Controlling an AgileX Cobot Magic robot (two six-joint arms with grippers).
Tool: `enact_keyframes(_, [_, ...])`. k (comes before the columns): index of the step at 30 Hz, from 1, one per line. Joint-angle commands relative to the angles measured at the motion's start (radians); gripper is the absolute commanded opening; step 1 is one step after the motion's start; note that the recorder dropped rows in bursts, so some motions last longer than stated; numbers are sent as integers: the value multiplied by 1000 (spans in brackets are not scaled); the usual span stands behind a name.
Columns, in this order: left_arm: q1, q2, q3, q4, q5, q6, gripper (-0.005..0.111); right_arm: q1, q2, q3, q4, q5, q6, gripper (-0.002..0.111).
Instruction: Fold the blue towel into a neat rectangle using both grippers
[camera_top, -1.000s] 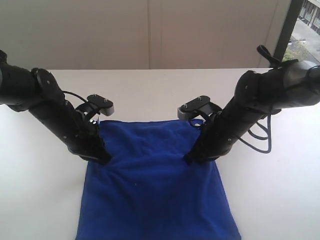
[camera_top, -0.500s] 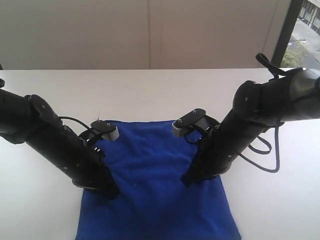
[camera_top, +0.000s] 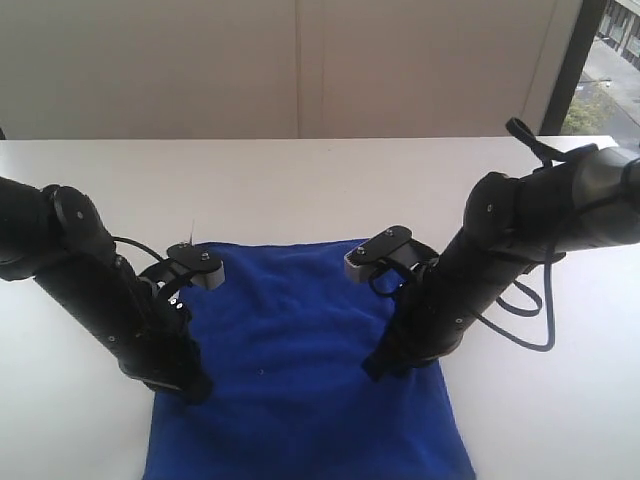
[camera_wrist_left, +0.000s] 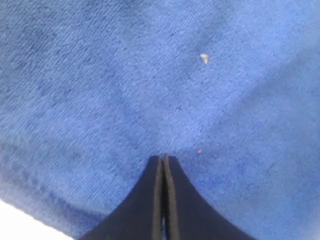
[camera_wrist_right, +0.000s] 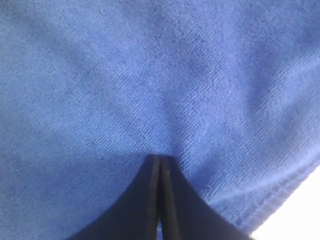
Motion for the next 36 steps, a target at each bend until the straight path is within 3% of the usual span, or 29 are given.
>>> enact_keyframes(1, [0,-30,16,43,11,-13,0,5,6,6,-6,-14,-4,0])
enact_keyframes(8, [0,-89,16,-15,61,-12,0,20,-112,6,-4,18,0,0])
enact_keyframes(13, [0,-103,26,-34,105,-12,0,22,-173,6,-76,84,134,0])
enact_keyframes(16, [0,-103,65,-50,57,-12,0,22,-160,20,-170,100,231,0])
enact_keyframes(23, [0,-103,154,-63,-53,-7,0,22,-104,72,-169,67,238,0])
enact_keyframes(36, [0,-103,211,-61,-74,-14,0,22,-80,101,-272,63,343,0])
